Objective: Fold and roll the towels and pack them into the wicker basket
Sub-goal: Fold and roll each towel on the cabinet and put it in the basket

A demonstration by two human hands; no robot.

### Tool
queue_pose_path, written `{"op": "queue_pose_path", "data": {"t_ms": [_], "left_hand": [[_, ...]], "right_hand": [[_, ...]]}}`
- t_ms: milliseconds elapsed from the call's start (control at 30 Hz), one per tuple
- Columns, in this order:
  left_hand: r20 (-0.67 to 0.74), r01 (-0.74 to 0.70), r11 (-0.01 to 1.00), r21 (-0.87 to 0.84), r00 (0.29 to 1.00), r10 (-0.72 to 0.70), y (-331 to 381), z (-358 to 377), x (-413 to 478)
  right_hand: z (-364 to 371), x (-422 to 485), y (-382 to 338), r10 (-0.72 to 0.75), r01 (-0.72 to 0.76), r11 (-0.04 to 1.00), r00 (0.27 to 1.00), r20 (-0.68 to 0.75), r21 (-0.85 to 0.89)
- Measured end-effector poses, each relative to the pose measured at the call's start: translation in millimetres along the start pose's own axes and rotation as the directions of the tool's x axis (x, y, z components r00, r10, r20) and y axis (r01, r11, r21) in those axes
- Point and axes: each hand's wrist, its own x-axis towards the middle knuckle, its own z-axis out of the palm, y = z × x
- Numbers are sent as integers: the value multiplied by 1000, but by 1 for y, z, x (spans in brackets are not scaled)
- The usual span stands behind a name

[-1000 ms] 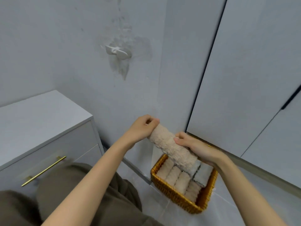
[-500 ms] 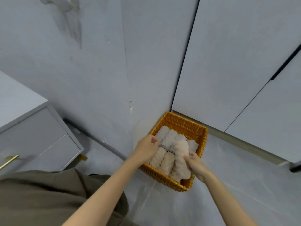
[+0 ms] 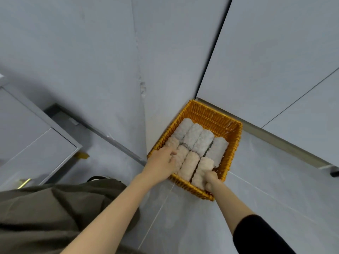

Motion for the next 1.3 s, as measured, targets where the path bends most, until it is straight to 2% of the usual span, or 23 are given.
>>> {"op": "queue_pose_path", "data": {"t_ms": [167,233,300,333,367,433,467,533,633,833,967,1067,1167,1300], "left_hand": [[0,21,999,-35,1000,-21,-5,2,4],[-3,22,999,-42,1000,-22,-4,3,7],[-5,27,999,-38,1000,-28,-3,3,8],[-4,29,999,-37,1000,-29,-3,3,8],[-1,31,999,-39,1000,-31,-3,3,8],[6,36,998,-46,999,-36,-3,2,8],[7,36,998,-46,999,-36,-3,1,8],[9,38,998,-41,999,-37,-1,-1,8],[23,43,999,-32,999,-42,0,-2,7],[34,62,997,-35,998,-61,3,-5,5],[11,63,995,-78,998,-63,12,-15,-1],[-16,42,992,-120,999,-44,20,-25,-7],[-52,22,987,-162,998,-31,30,-37,-13],[-116,-5,973,-231,993,-23,44,-57,-27]], "right_hand": [[11,11,6,16,-16,1000,1000,3,-3],[13,12,6,-17,17,994,1000,2,-111],[13,10,5,-122,107,934,992,-24,-340],[11,10,6,-225,175,843,974,-38,-508],[7,9,7,-366,266,702,931,-13,-661],[0,6,9,-572,418,432,812,116,-799],[-3,7,8,-609,473,329,768,199,-818],[-8,14,5,-576,543,206,740,348,-814],[-9,24,7,-439,564,100,764,473,-820],[-2,29,12,-413,531,97,791,451,-842],[4,18,3,-389,486,43,813,433,-873],[4,4,-6,-420,495,92,806,418,-864],[0,-22,-19,-510,578,172,745,430,-798],[-6,-75,-41,-599,721,192,624,502,-666]]}}
